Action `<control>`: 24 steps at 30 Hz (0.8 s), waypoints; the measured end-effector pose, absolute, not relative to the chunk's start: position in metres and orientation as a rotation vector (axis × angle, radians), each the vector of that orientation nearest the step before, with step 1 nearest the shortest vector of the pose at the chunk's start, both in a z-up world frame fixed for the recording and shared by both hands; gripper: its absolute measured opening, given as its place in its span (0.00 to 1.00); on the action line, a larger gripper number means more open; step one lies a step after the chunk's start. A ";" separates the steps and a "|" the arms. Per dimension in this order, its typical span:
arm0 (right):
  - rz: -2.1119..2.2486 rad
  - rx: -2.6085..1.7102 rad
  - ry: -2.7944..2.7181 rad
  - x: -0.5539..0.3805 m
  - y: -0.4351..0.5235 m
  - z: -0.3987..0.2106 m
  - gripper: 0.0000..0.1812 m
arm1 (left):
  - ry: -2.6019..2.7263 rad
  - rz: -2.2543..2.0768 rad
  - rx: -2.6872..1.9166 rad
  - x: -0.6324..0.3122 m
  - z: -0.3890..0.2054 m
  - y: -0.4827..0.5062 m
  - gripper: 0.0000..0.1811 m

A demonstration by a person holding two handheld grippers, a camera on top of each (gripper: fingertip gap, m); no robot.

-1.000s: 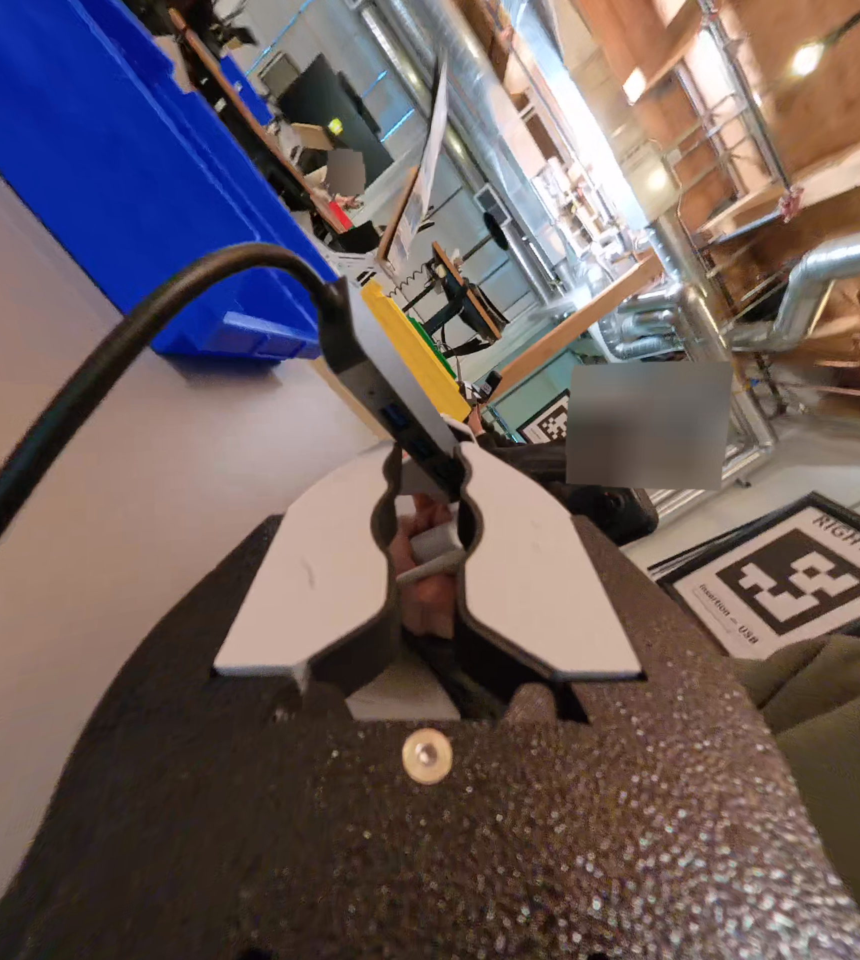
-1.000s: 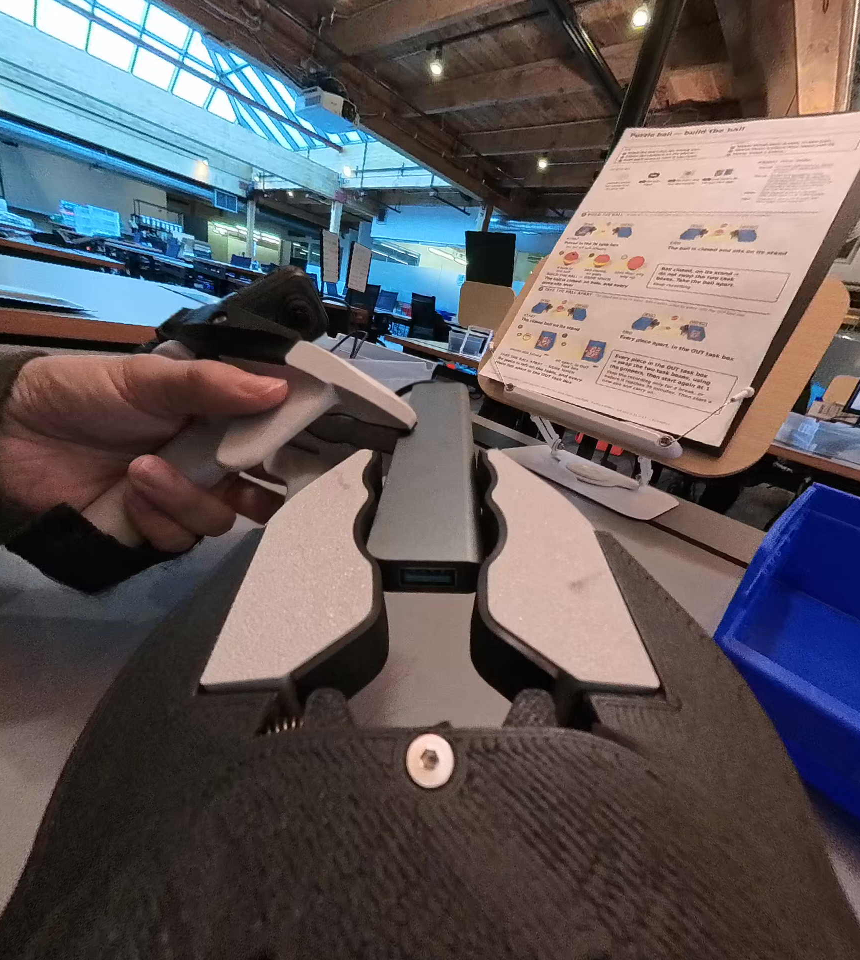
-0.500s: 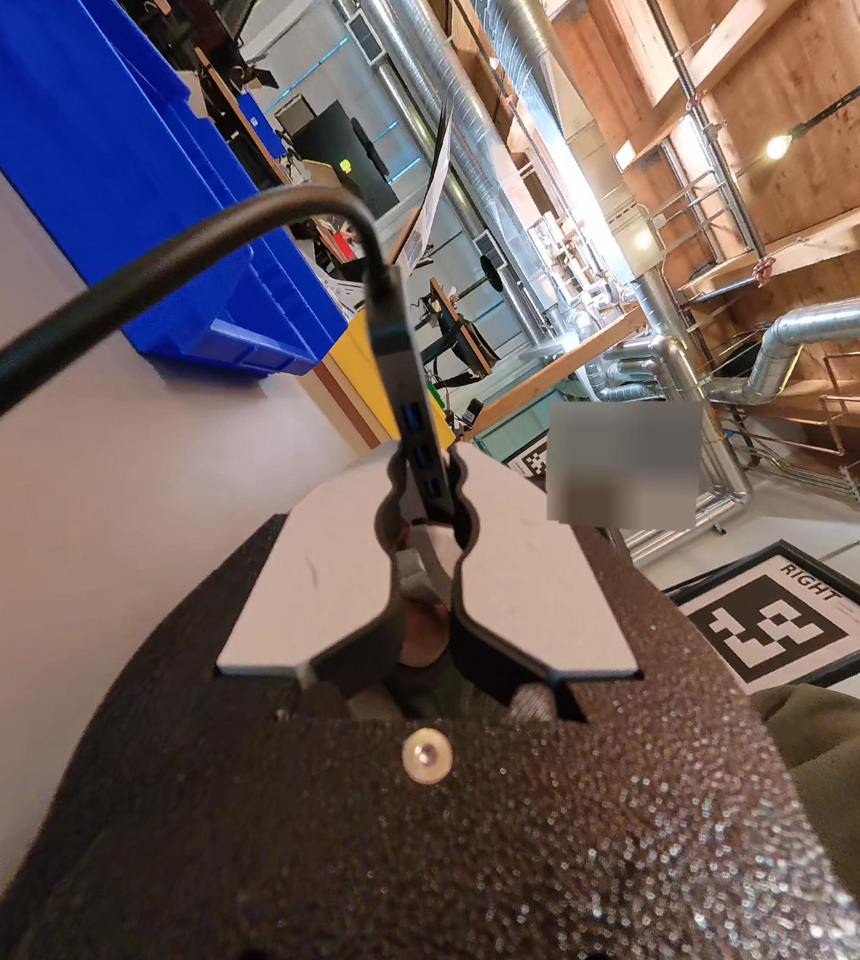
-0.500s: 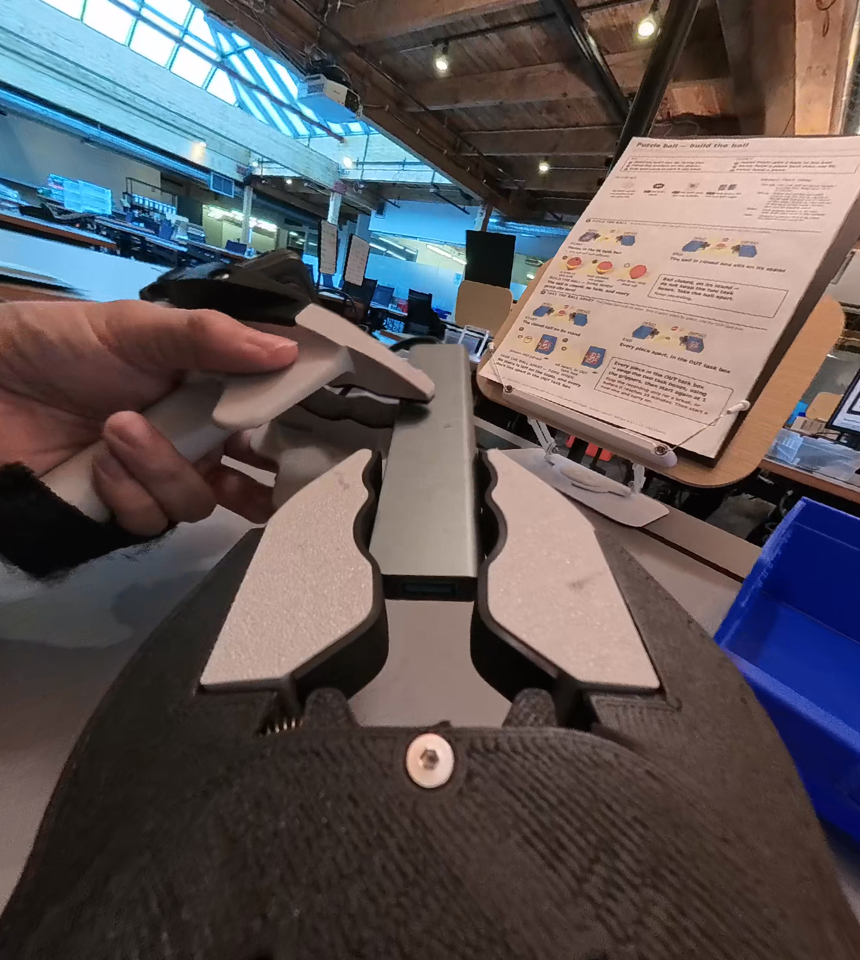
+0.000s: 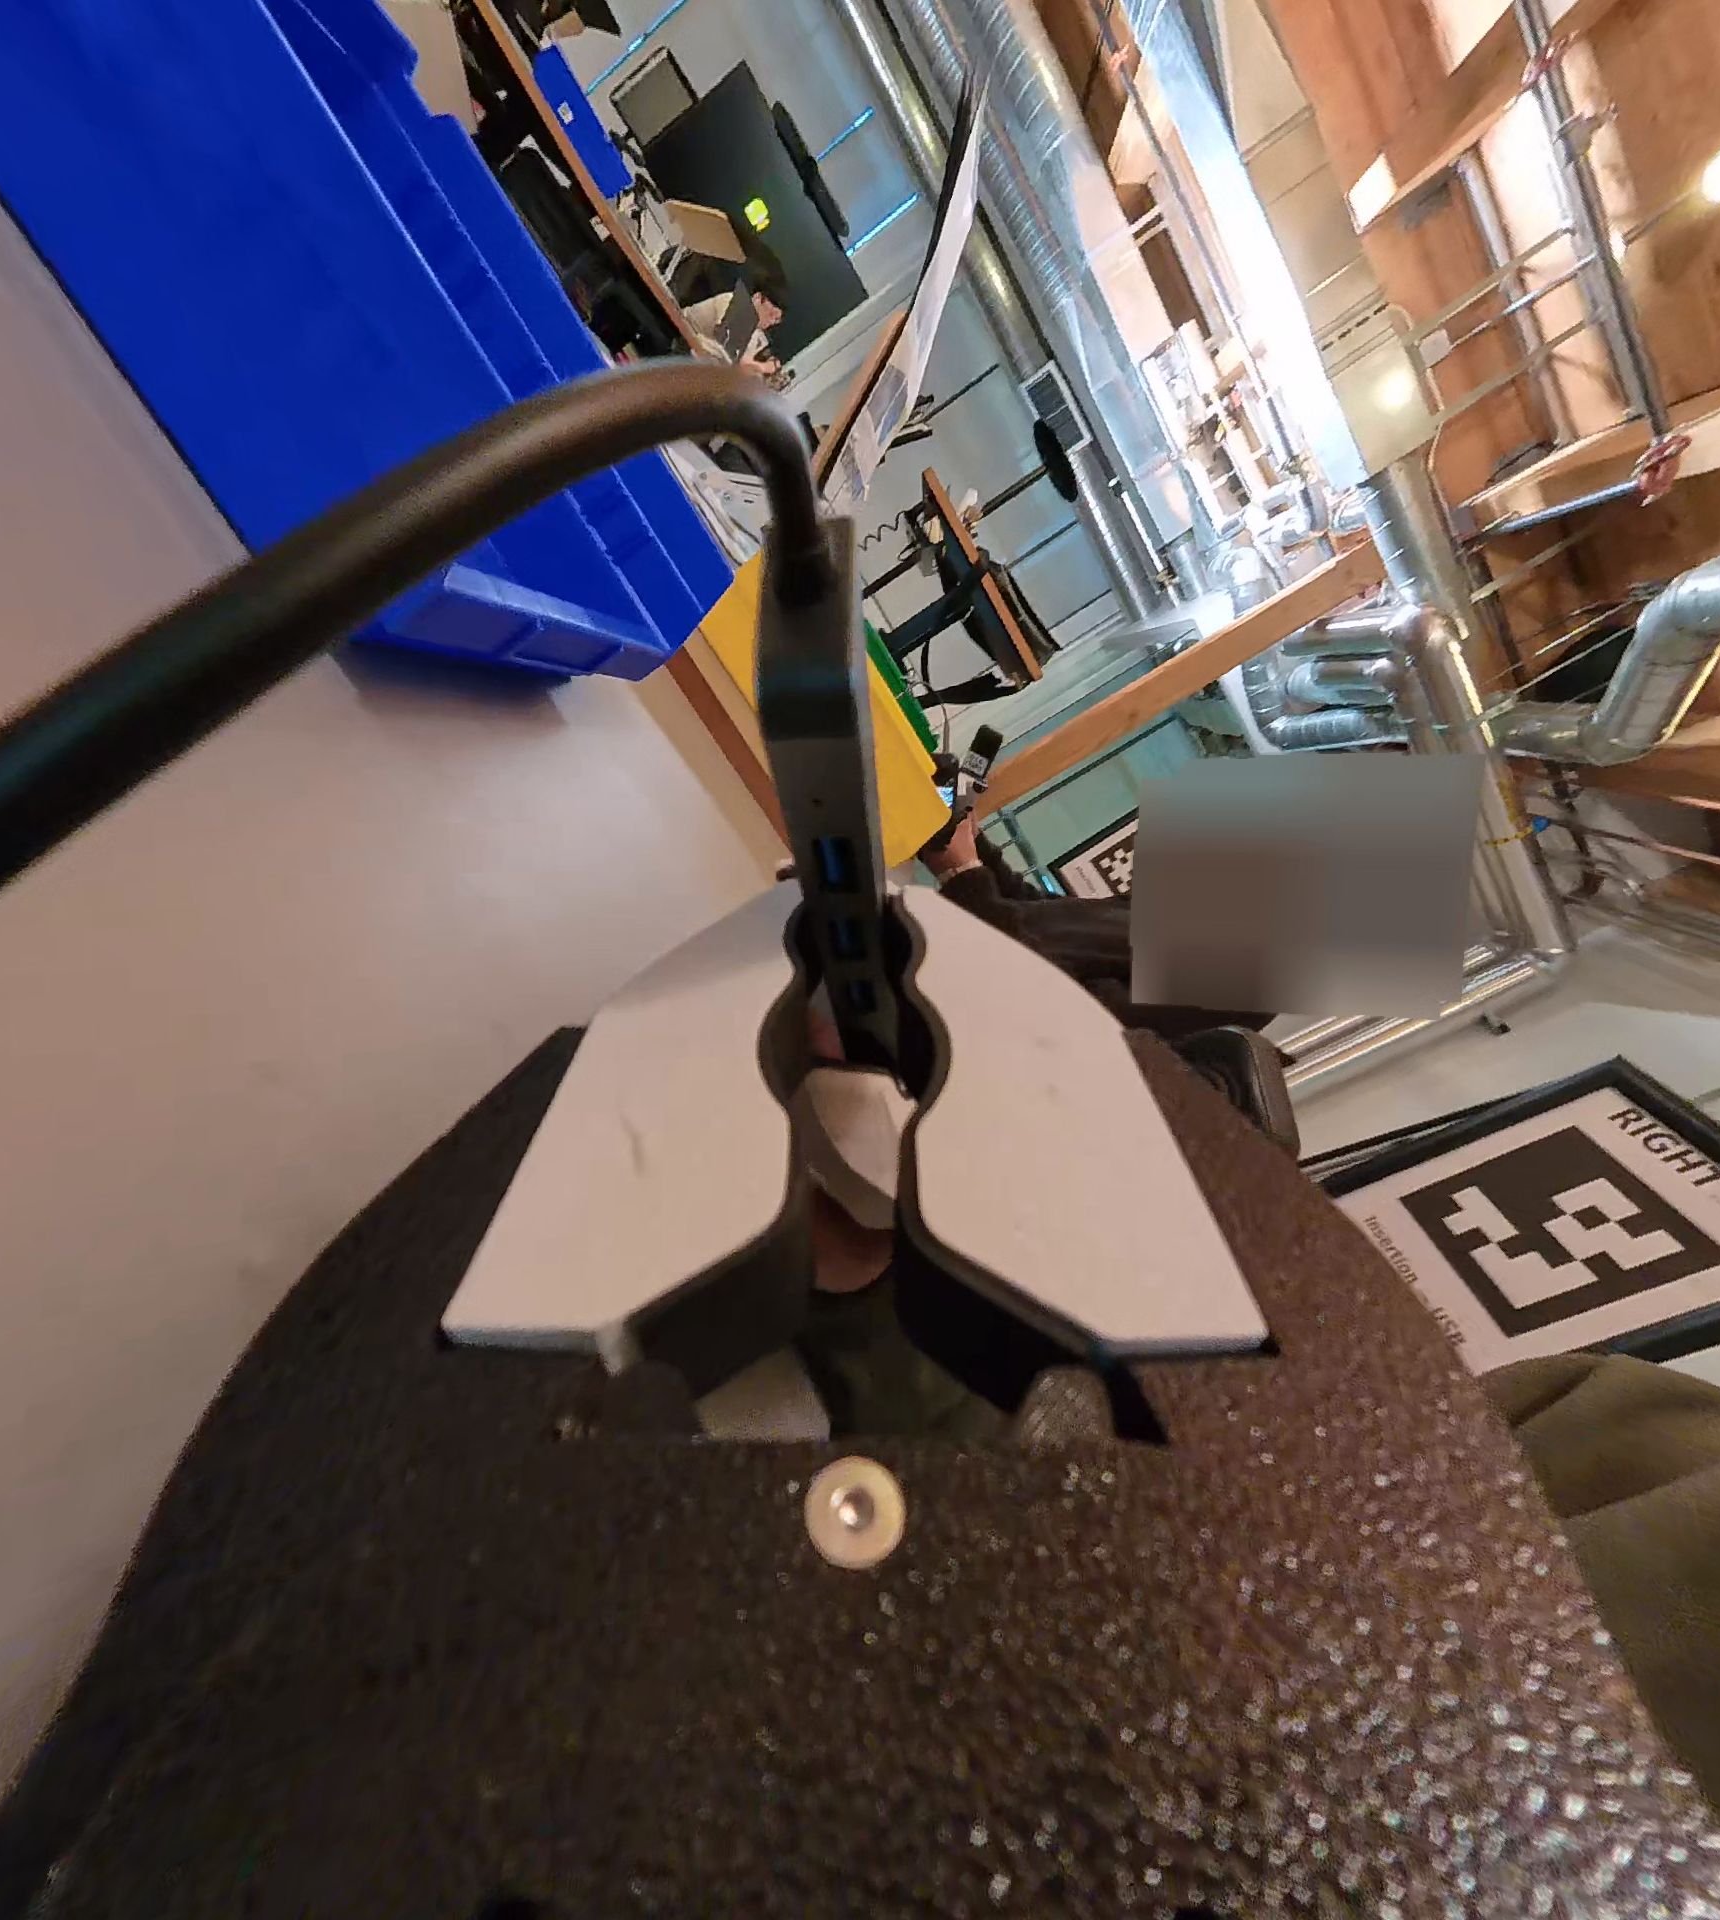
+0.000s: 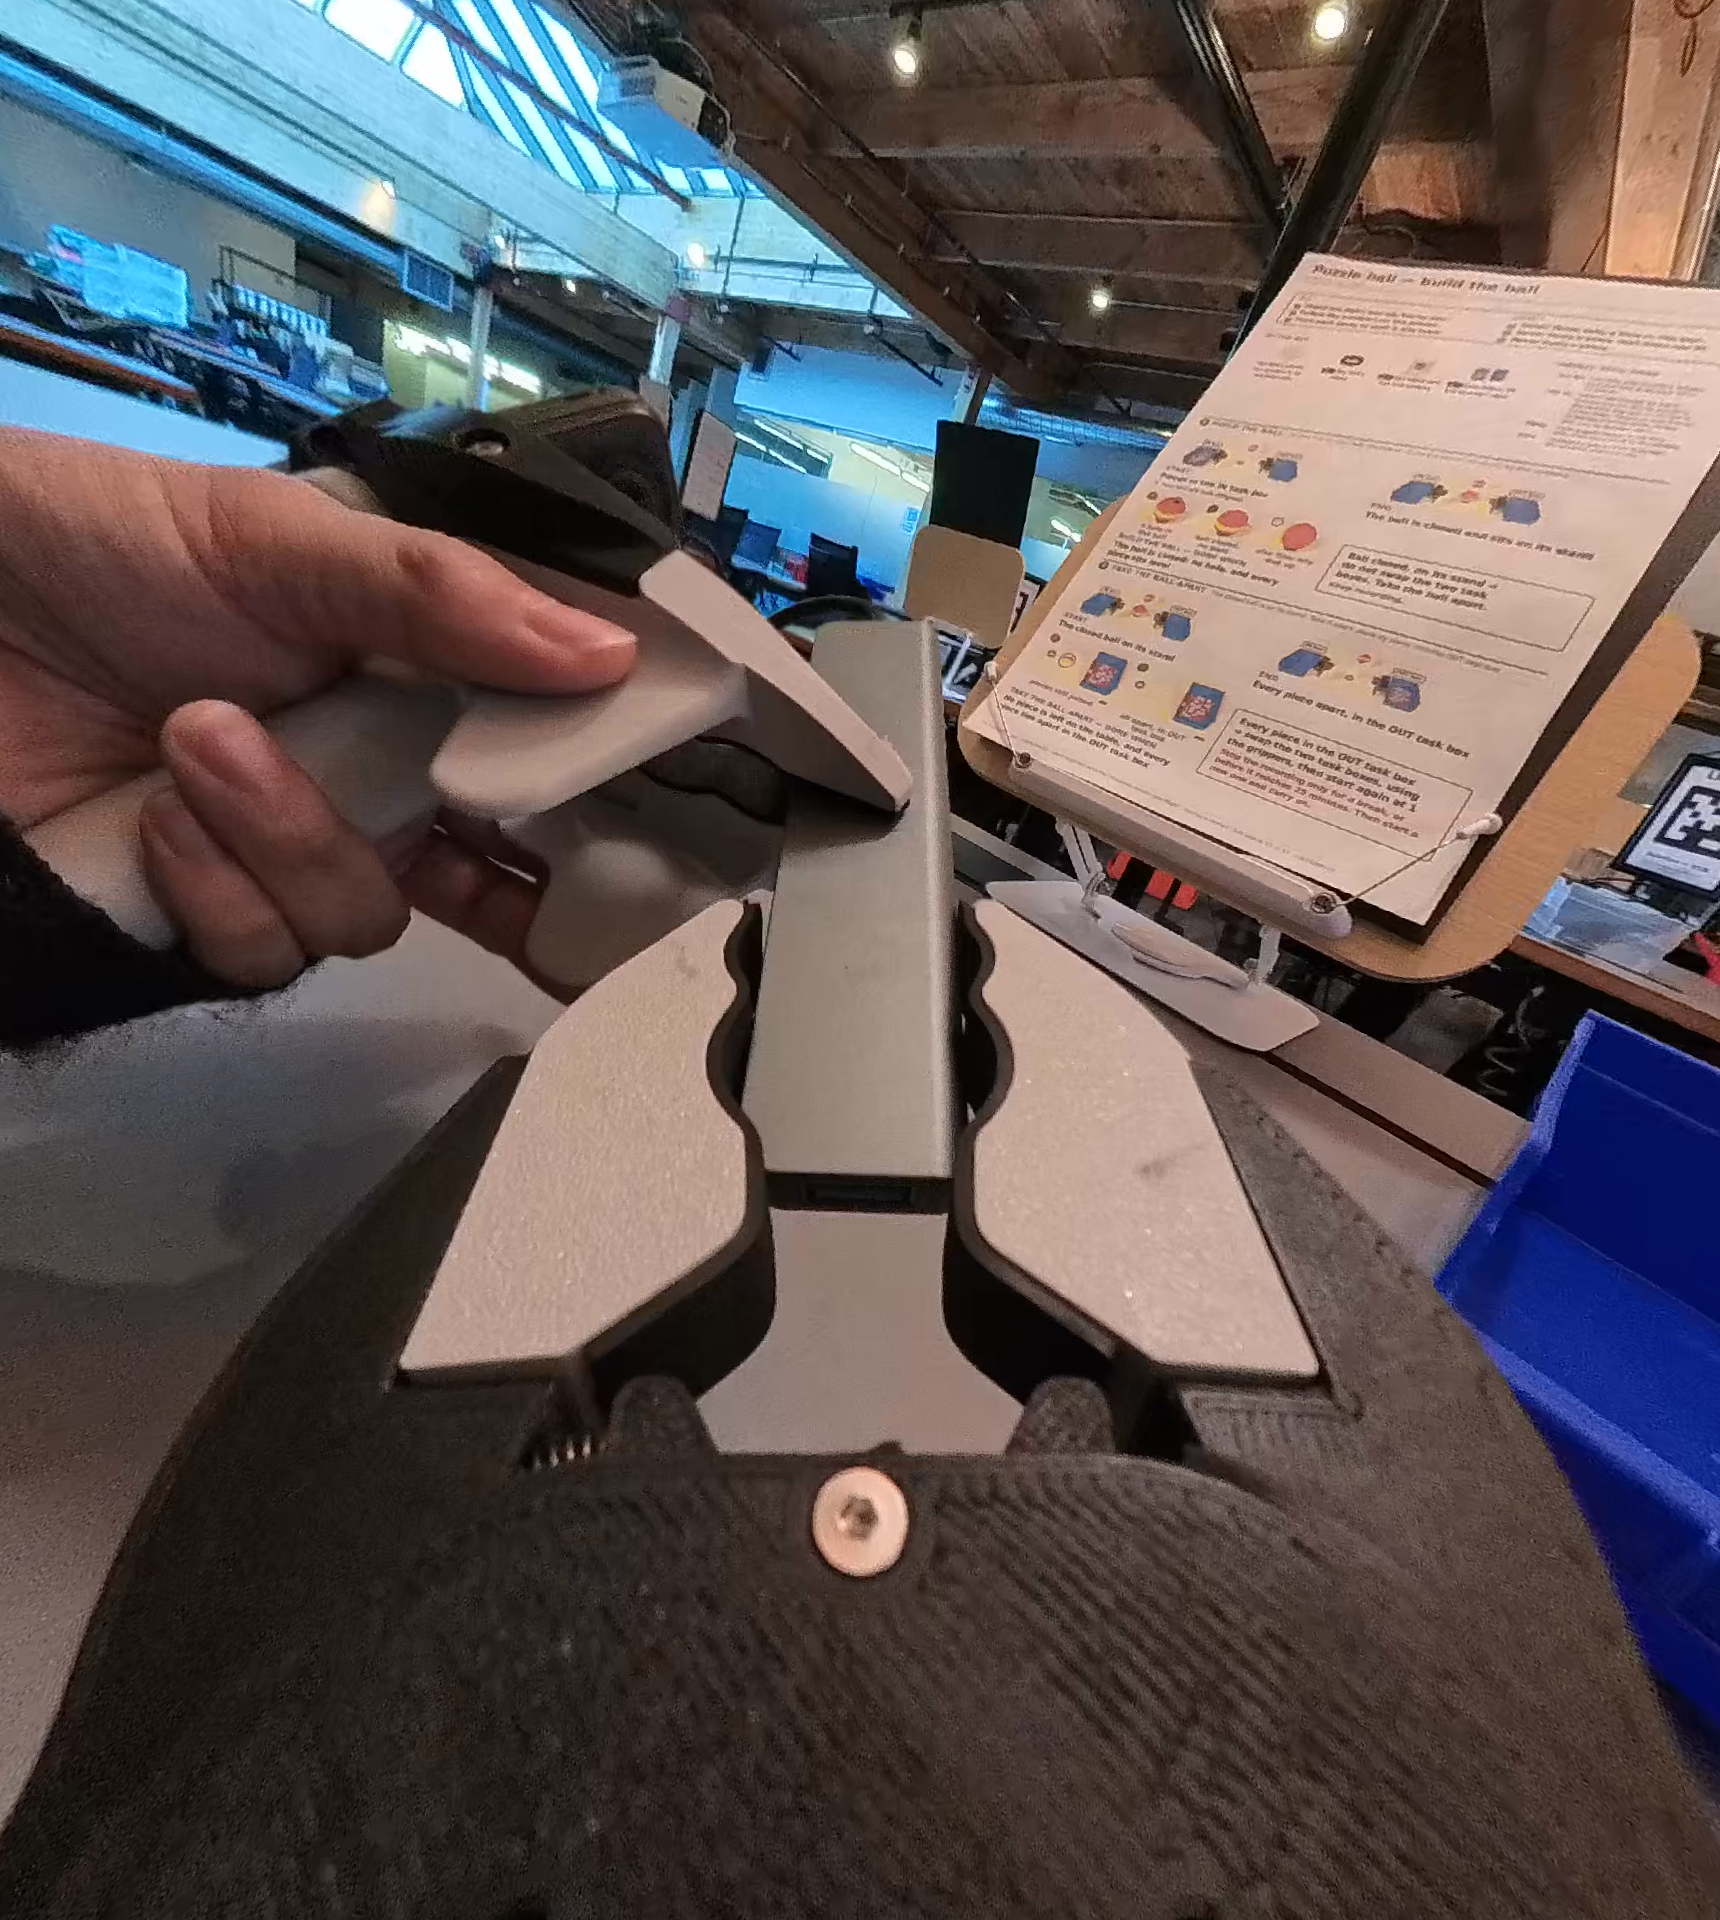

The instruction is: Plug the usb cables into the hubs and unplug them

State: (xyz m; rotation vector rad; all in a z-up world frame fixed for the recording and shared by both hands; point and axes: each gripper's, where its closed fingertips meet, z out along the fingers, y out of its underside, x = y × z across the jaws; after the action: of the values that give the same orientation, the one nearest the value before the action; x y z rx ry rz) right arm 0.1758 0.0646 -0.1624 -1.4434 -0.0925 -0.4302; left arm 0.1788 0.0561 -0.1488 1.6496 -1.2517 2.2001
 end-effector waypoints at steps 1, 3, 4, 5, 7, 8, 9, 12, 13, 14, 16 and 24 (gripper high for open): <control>-0.421 -1.433 -0.088 0.175 0.065 -0.161 0.19 | -1.269 2.199 1.650 0.178 -0.148 0.056 0.06; -0.426 -1.428 -0.091 0.174 0.065 -0.161 0.19 | -1.286 2.198 1.649 0.177 -0.146 0.056 0.06; -0.421 -1.430 -0.093 0.174 0.065 -0.161 0.19 | -1.283 2.194 1.648 0.177 -0.146 0.056 0.05; -0.417 -1.428 -0.095 0.174 0.065 -0.161 0.19 | -1.273 2.190 1.641 0.177 -0.146 0.056 0.05; -0.430 -1.428 -0.093 0.174 0.065 -0.161 0.19 | -1.244 2.187 1.633 0.177 -0.147 0.057 0.05; -0.437 -1.430 -0.092 0.174 0.065 -0.161 0.19 | -1.237 2.186 1.634 0.177 -0.148 0.057 0.05; -0.440 -1.431 -0.092 0.174 0.066 -0.161 0.20 | -1.232 2.181 1.640 0.178 -0.149 0.057 0.05; -0.437 -1.427 -0.094 0.173 0.066 -0.161 0.19 | -1.228 2.178 1.666 0.179 -0.152 0.061 0.05; -0.430 -1.426 -0.087 0.172 0.066 -0.160 0.19 | -1.208 2.176 1.663 0.179 -0.151 0.061 0.05; -0.416 -1.434 -0.077 0.173 0.067 -0.161 0.19 | -1.198 2.175 1.665 0.180 -0.152 0.062 0.05; -0.390 -1.452 -0.072 0.174 0.069 -0.162 0.19 | -1.190 2.167 1.676 0.180 -0.153 0.063 0.05; -0.351 -1.482 -0.040 0.178 0.068 -0.165 0.18 | -1.275 2.177 1.637 0.179 -0.152 0.061 0.10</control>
State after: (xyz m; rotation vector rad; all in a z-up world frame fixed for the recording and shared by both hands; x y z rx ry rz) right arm 0.1775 0.0677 -0.1650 -1.4820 -0.0400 -0.3512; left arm 0.1793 0.0613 -0.1524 1.6367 -1.2753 2.1774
